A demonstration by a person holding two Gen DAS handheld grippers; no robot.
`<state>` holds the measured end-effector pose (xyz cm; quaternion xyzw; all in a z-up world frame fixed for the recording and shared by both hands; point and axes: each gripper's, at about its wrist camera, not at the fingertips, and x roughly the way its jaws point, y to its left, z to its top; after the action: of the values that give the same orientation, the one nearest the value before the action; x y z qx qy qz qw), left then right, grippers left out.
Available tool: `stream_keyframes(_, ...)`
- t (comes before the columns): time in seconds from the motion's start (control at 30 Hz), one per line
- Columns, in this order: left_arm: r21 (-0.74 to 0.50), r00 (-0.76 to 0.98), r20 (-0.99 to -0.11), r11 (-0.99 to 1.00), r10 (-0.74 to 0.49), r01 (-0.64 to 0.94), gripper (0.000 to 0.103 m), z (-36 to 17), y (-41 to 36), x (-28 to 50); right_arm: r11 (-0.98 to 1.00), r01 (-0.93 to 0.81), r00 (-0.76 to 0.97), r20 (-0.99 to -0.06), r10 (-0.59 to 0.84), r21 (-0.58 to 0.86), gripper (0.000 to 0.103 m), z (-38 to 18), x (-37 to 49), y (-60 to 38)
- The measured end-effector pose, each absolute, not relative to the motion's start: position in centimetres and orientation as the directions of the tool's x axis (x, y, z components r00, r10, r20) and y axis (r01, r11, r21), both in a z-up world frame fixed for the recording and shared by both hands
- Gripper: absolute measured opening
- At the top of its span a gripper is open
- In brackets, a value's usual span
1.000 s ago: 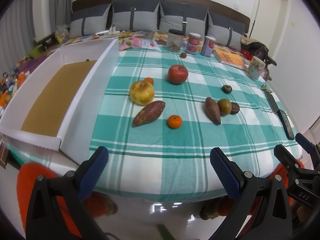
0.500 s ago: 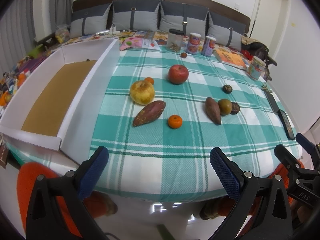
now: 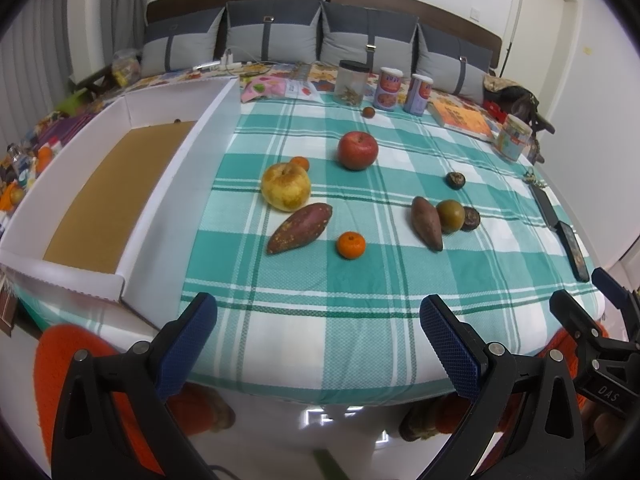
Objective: Organize fruits
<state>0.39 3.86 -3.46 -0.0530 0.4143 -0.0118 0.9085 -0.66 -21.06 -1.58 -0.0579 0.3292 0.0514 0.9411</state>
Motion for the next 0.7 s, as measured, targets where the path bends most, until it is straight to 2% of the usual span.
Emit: stream_keyframes(0.7, -0.106, 0.658, -0.751, 0.994, -0.065, -0.022, 0.102, -3.43, 3.85, 0.34, 0.988, -0.136, 0.776, -0.628, 0.061, -0.072, 0.103, -1.48, -0.66, -21.21)
